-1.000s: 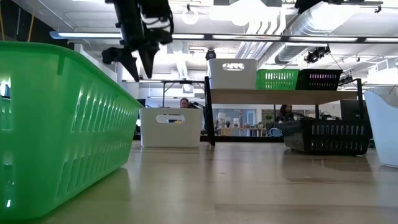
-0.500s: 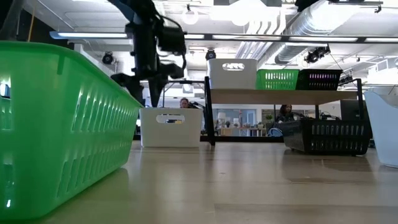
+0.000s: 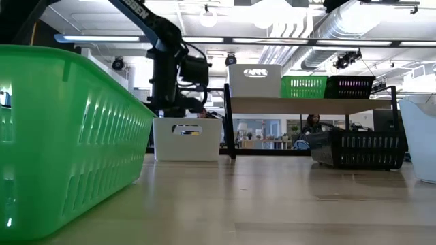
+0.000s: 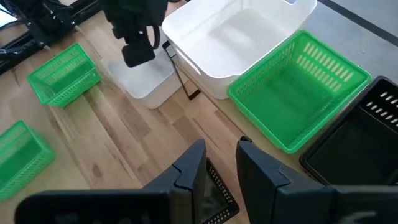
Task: Stack baskets on shelf by color
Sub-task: Stack the top white bin on top of the white bin
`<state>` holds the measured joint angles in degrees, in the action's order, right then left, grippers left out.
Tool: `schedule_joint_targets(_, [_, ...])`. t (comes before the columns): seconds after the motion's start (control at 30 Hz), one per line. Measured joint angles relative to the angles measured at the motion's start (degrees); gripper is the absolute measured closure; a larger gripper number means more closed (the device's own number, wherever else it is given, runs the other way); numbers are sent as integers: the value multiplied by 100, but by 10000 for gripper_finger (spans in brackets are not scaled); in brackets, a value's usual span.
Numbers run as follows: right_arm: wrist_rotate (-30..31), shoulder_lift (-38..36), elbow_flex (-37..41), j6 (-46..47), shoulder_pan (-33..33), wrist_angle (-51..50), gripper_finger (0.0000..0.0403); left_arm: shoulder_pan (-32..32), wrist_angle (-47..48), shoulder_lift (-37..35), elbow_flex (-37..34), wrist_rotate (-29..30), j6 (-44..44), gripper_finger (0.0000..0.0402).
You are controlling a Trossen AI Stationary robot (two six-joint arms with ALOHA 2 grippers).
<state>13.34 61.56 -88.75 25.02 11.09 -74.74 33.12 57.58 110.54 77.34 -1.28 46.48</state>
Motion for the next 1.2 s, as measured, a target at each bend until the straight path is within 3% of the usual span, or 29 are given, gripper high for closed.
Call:
schedule_joint_targets(0.23, [-26, 0, 0, 20, 0, 0, 327, 64, 2, 75, 0, -2, -47, 279])
schedule_joint_targets(0.57, [-26, 0, 0, 45, 0, 0, 327, 160, 112, 69, 0, 91, -398, 395])
schedule_joint_targets(0.83, [-24, 24, 0, 48, 2, 24, 327, 188, 141, -315, -3, 176, -619, 399])
schedule_joint_targets(1.2, [-2, 360, 0, -2, 2, -13, 327, 428, 254, -1682, -2, 339, -575, 400])
